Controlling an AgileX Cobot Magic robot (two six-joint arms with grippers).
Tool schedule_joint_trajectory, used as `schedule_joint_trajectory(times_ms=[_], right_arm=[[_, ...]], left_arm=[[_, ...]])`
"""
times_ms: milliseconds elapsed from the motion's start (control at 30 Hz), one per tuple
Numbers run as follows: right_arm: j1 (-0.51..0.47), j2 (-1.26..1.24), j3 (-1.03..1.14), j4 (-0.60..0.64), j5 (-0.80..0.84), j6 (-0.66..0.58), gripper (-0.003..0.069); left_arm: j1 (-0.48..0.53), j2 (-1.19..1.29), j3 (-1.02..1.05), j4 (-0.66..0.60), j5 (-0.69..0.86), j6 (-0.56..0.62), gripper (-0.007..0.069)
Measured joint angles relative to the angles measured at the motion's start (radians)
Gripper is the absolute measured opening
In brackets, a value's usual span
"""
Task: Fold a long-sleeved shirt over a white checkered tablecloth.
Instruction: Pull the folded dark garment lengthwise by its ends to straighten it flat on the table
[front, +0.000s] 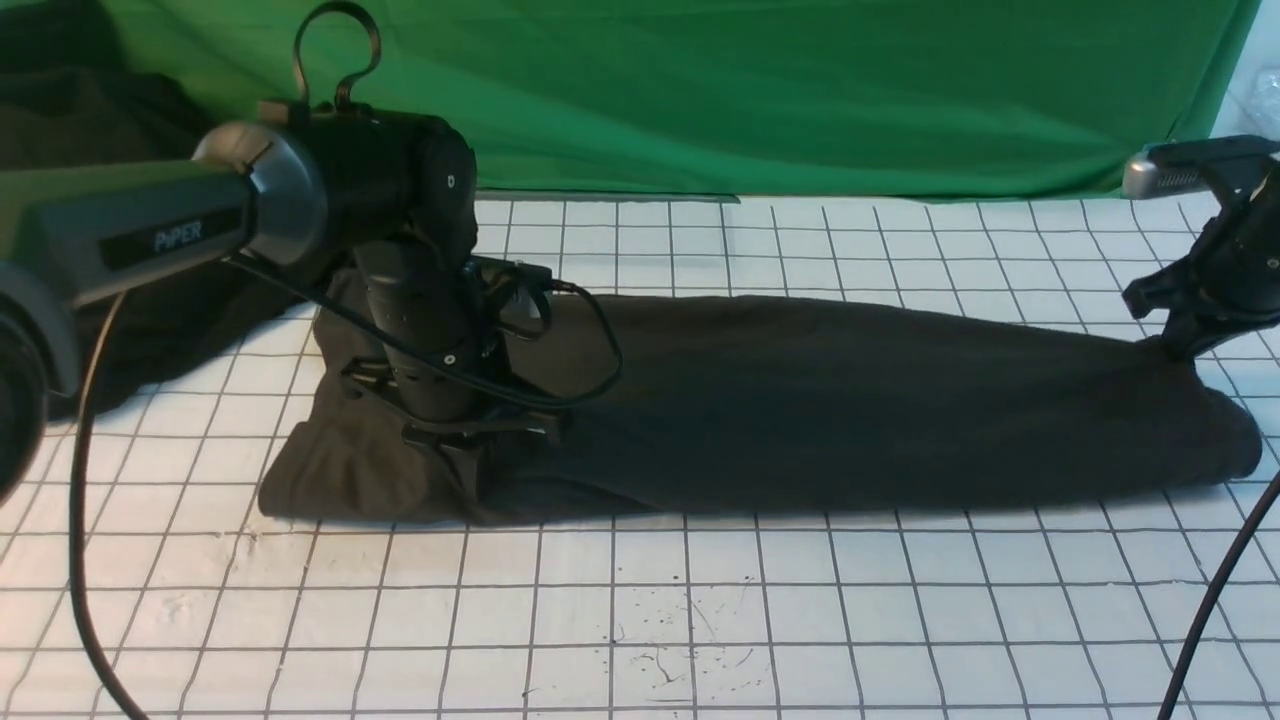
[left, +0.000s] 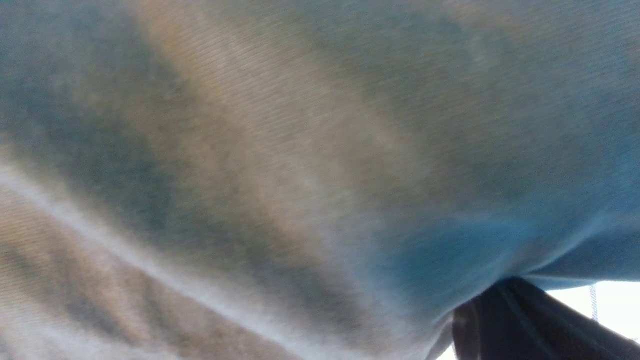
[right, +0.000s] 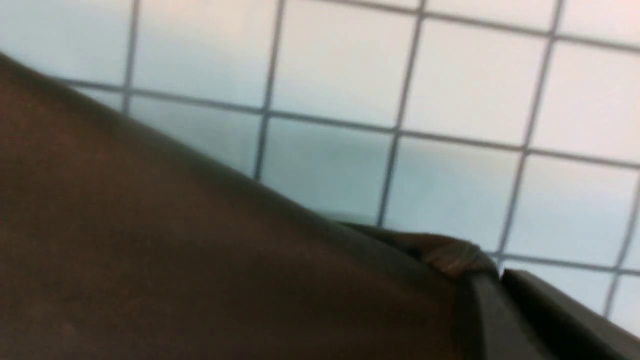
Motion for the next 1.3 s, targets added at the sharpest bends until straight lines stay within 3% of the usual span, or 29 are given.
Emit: schedule_joint_trajectory(times_ms=[67,167,233,333,433,567,700,867,1133,1300], right_arm=[[0.000,0.000,-0.002,-0.011,-0.019,0.000,0.0032],[-0.001,0.000,-0.002,-0.035,-0.045,0.011,0.0111],[-0.005,0.000,-0.005,-0.041,-0.046,0.055,0.0302],[-0.006,-0.006,-0.038,-0.044,0.008,0.112,0.0510],[-0.006,-0.031,-0.073,-0.044,0.093,0.159,0.0609],[-0.010,-0.047,-0.084,-0.043,0.205,0.175,0.0629],[-0.021,-0.028,-0.084,-0.042,0.274,0.182,0.0603],[-0.026,-0.027,-0.083,0.005,0.286,0.171,0.0584],[-0.025,-0.024,-0.083,0.038,0.290,0.155,0.0589],[-0.030,0.007,-0.083,0.037,0.294,0.159,0.0605]], left_arm=[[0.000,0.000,0.000,0.000,0.000,0.000,-0.0003],[0.000,0.000,0.000,-0.004,-0.001,0.000,-0.0003],[0.000,-0.002,0.000,-0.007,-0.001,0.000,-0.0003],[0.000,-0.021,0.002,-0.004,-0.006,0.000,-0.0003],[0.000,-0.065,0.004,0.019,-0.019,-0.010,-0.0003],[0.019,-0.144,0.004,0.080,-0.018,-0.042,-0.0003],[0.095,-0.163,0.010,0.088,-0.019,-0.074,-0.0003],[0.200,-0.161,0.116,0.057,-0.083,-0.082,-0.0001],[0.227,-0.153,0.245,0.057,-0.160,-0.082,-0.0001],[0.296,-0.135,0.280,0.057,-0.150,-0.082,0.0000]])
